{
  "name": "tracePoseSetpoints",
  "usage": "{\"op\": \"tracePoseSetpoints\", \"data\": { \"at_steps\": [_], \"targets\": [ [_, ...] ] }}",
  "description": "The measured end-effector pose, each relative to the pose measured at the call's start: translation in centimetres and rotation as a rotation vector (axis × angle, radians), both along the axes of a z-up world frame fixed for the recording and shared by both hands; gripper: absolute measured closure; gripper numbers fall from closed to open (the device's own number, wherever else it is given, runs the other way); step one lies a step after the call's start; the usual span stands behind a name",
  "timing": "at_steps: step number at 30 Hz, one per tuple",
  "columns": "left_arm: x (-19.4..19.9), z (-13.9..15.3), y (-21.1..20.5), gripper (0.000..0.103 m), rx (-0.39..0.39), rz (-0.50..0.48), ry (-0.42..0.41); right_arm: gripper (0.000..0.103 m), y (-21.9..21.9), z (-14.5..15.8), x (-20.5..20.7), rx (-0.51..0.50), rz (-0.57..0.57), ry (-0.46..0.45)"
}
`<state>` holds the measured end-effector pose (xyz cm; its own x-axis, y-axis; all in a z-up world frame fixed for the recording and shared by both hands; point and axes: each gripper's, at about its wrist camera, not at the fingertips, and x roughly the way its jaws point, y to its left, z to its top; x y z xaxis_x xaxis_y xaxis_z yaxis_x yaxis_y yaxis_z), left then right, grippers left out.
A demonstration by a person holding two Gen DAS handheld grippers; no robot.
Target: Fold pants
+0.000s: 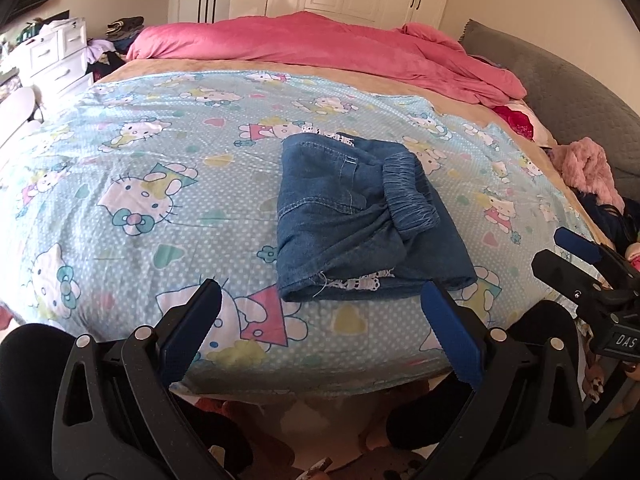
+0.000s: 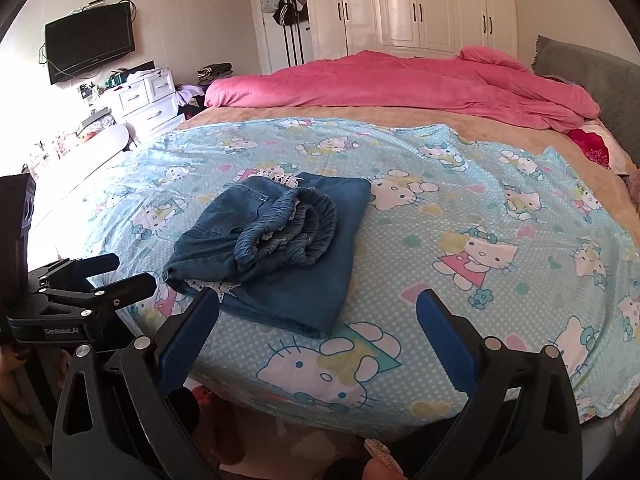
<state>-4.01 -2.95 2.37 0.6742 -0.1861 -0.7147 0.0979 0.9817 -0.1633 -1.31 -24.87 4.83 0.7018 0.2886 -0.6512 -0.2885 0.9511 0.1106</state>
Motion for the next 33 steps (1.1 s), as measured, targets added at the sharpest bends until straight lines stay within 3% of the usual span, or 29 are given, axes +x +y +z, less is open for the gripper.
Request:
{"op": "tracePoseSetpoints", "data": {
  "at_steps": [28, 33],
  "targets": [
    [-1.0, -0.1, 1.3, 0.009, 0.001, 0.054, 0.042, 0.004, -0.8, -0.8, -0.5, -0.064, -0.056, 0.046],
    [-0.9, 0.0, 1.8, 0.009, -0.034, 0.059, 0.027, 0.004, -1.5, -1.4, -0.2, -0.068, -0.076, 0.06]
  ]
}}
